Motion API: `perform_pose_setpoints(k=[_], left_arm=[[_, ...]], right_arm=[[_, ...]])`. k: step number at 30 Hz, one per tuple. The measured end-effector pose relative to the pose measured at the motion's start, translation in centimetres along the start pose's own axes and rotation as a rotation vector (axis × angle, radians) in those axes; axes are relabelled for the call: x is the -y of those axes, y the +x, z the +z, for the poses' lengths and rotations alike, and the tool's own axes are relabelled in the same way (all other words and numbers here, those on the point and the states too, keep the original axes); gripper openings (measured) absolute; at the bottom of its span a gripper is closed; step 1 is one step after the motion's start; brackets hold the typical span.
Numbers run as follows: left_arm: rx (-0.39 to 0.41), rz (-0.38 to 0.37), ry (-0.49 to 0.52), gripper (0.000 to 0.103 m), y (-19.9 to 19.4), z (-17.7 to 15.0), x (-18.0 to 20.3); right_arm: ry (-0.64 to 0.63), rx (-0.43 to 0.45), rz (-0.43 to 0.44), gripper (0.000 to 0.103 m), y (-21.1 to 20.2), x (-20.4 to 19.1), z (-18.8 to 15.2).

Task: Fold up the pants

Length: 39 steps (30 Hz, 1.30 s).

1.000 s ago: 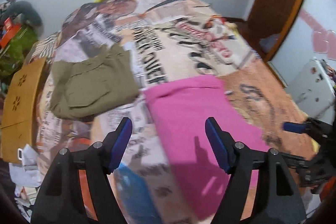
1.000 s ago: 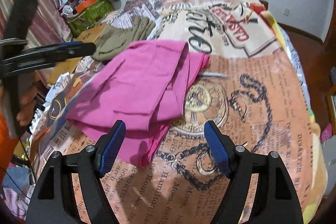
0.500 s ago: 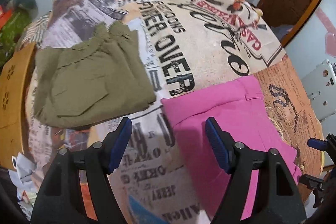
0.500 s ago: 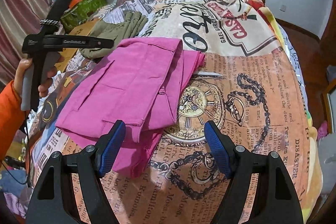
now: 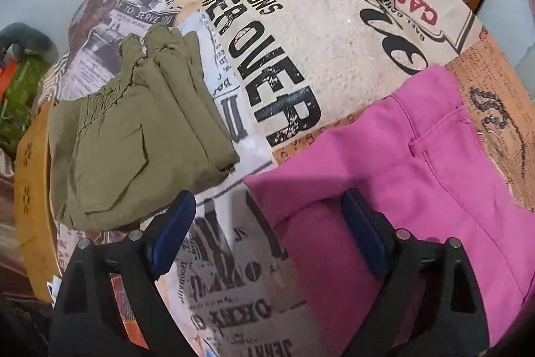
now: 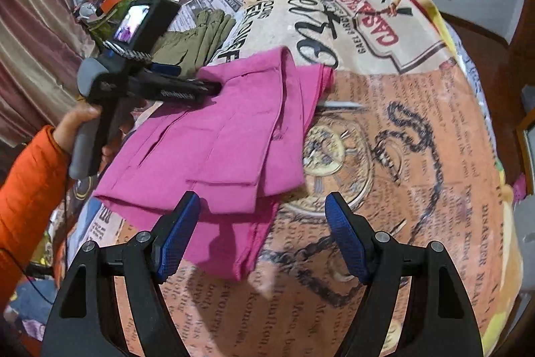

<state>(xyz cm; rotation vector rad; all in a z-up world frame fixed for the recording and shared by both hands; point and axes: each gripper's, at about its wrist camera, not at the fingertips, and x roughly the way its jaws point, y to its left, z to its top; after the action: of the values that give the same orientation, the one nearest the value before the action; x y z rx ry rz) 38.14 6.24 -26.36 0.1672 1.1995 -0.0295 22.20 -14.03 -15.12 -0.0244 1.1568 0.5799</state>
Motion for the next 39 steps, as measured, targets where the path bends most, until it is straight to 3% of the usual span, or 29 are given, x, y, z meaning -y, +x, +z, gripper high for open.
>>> perform_pose_setpoints(k=[15, 29, 36, 39], left_arm=[[-0.014, 0.045, 0.018, 0.091, -3.1, -3.1, 0.5], [0.019, 0.030, -0.023, 0.091, -8.6, -10.2, 0.2], [0.006, -0.056, -0.107, 0.091, -10.5, -14.5, -1.3], [0.008, -0.100, -0.157, 0.091, -10.9, -15.6, -2.0]], right_arm=[[0.011, -0.006, -0.009, 0.074, -1.5, -0.8, -1.7], [-0.027, -0.010, 0.019, 0.074, -2.6, -4.1, -4.1], [-0.054, -0.073, 0.035, 0.074, -0.8, -5.4, -5.9], [-0.085, -0.087, 0.002, 0.074, -0.3, -5.3, -6.2]])
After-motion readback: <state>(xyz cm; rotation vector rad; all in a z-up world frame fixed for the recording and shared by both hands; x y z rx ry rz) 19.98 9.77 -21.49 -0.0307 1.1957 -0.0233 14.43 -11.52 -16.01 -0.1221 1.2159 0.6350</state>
